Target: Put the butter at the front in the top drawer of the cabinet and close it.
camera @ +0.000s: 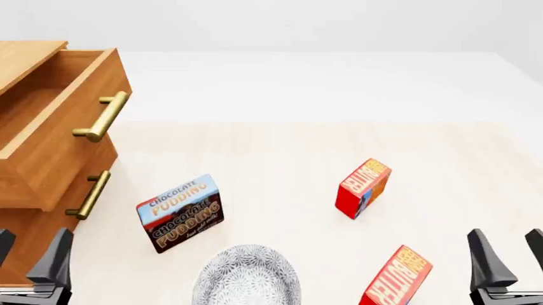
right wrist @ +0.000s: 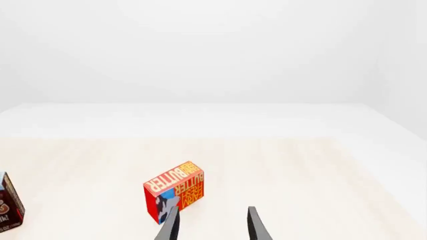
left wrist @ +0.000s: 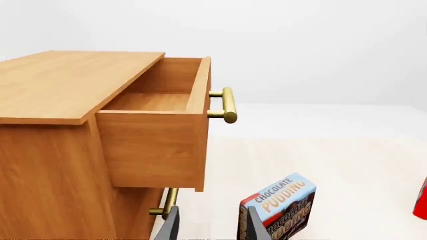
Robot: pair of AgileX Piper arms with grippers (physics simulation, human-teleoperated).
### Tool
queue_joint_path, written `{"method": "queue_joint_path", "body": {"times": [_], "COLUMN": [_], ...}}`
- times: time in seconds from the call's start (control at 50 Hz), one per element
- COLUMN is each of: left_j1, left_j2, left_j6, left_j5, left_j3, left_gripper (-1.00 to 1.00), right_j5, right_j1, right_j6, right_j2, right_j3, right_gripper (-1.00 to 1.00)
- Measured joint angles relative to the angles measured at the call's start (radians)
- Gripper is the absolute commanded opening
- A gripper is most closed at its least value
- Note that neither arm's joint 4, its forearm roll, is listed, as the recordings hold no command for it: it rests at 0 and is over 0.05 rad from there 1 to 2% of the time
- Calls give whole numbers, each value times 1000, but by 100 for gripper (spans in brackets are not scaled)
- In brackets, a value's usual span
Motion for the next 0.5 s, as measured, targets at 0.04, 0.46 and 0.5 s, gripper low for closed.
{"method": "queue_joint_path", "body": {"times": [0.04, 0.46, 0.5], "left_j1": [1, 11, 15], "left_j2": [1, 10, 15], "left_j6": [-8, -63, -64], "left_j5": [2, 183, 205], "left_j3": [-1, -177, -202], "left_gripper": [100, 100, 100], "right_j5": [0, 1, 1], "right_j1": [0, 0, 0], "right_j6": [0, 0, 0], "right_j2": [0, -1, -1], "right_j3": [0, 0, 0], "right_gripper": [100, 100, 100]}}
